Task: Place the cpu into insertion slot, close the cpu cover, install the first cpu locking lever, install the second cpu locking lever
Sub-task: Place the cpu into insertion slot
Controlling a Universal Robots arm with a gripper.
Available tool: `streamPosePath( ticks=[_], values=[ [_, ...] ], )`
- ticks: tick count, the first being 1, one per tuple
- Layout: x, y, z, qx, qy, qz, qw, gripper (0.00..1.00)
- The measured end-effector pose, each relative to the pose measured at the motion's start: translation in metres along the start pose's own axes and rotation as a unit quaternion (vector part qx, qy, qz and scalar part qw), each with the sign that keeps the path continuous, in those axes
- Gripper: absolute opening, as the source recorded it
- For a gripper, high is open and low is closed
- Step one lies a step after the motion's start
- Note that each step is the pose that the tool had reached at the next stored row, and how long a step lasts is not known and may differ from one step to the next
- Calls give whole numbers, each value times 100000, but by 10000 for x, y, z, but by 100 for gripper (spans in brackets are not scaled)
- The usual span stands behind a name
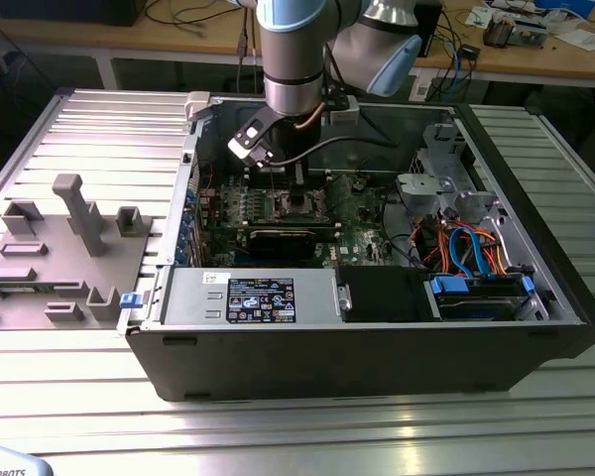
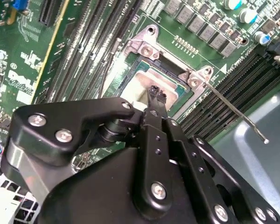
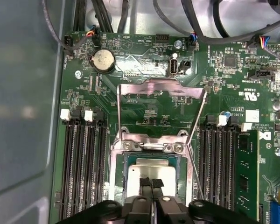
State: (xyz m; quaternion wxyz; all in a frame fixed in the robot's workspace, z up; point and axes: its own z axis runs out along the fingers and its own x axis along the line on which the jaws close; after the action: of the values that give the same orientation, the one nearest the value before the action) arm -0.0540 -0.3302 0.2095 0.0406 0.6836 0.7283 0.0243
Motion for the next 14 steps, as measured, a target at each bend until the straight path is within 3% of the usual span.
streamPosePath(
  ticks=[3, 8, 9, 10, 11, 14],
  values=[
    [-2, 5, -56, -10, -146, -350, 99999, 11],
    [-4, 27, -132, 136, -125, -400, 99999, 11],
    [-6, 60, -131, 1292, -44, -422, 99991, 11],
    [-8, 92, -132, 2755, 38, -457, 99961, 11],
    [-10, 107, -150, 3209, 47, -470, 99947, 11],
    [-13, 121, -215, 3312, 73, -468, 99944, 11]
  ],
)
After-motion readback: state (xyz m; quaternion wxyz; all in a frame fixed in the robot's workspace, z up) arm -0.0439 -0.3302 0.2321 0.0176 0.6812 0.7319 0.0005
